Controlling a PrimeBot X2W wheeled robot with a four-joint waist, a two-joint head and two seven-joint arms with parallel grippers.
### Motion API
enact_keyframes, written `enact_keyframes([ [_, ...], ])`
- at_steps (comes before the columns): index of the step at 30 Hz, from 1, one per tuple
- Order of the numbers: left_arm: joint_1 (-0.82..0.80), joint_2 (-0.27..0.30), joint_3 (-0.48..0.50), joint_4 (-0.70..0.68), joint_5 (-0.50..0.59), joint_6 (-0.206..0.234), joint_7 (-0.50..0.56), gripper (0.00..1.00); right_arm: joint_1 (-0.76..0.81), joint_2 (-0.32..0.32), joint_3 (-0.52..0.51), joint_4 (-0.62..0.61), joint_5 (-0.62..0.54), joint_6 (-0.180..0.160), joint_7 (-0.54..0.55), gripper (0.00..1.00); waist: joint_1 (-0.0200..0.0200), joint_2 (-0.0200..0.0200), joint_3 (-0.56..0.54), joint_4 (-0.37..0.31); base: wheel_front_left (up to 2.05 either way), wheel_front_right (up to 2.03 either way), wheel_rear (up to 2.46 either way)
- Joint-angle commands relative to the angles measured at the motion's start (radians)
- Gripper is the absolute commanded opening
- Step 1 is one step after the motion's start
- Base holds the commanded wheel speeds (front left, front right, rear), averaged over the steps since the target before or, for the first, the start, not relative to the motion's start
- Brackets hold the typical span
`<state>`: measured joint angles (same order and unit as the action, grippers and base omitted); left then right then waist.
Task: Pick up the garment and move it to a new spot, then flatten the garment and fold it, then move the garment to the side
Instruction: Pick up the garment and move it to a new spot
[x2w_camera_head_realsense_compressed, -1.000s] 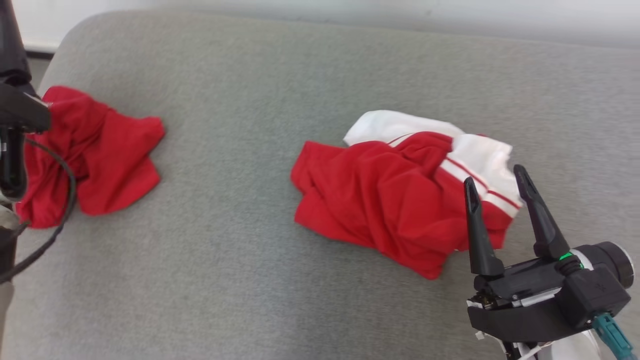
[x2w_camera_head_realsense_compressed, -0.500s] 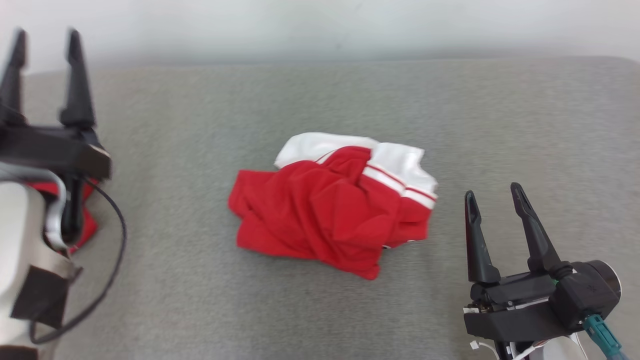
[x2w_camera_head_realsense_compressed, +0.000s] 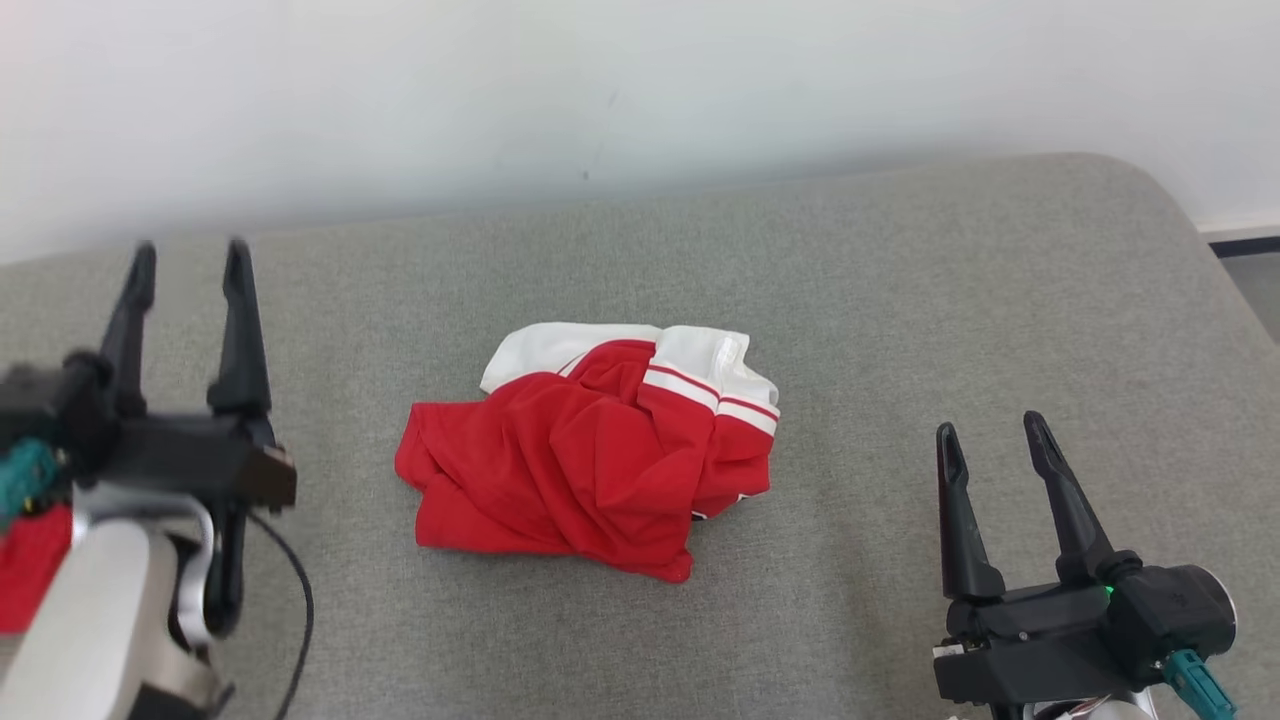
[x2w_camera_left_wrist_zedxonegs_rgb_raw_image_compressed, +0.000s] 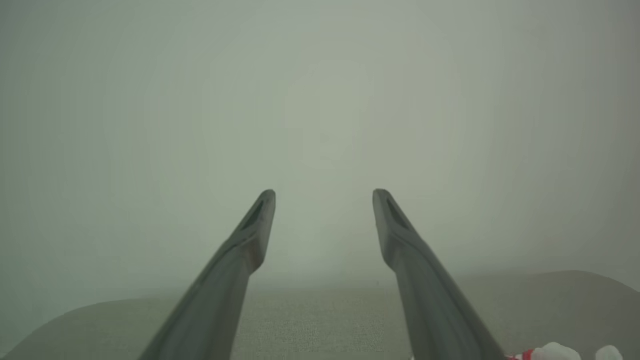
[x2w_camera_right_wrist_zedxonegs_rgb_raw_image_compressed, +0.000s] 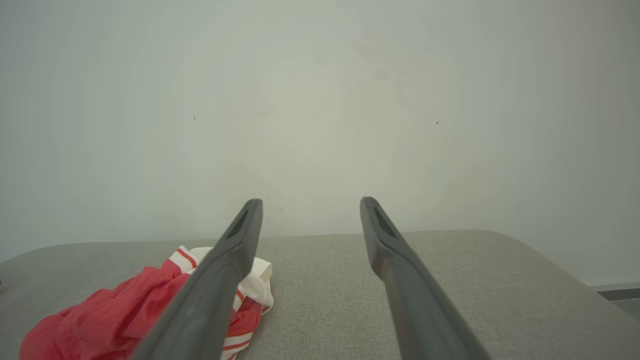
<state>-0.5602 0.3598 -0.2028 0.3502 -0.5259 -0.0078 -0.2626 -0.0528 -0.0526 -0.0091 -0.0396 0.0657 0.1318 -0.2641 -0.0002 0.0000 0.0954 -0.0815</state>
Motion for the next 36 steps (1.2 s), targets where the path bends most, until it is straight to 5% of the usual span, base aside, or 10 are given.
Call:
enact_keyframes([
  [1,0.043,-0.004,0.004,-0.01,0.014,0.005,-0.003,1.0,0.013,0.004,-0.004,0.007,0.007,-0.002,0.0,1.0,0.0002,0.0,-0.022,-0.007,0.0,0.0,0.0],
  [24,0.515,-0.037,0.125,-0.242,0.178,0.043,-0.003,1.0,0.085,0.003,-0.01,0.115,0.032,-0.002,0.0,1.0,0.0002,0.0,-0.118,0.051,0.0,0.0,0.0],
  [36,0.65,-0.134,0.232,-0.32,0.216,0.053,-0.003,1.0,0.111,0.004,-0.019,0.146,0.041,-0.002,0.0,1.0,0.0002,0.0,-0.134,0.069,0.0,0.0,0.0],
])
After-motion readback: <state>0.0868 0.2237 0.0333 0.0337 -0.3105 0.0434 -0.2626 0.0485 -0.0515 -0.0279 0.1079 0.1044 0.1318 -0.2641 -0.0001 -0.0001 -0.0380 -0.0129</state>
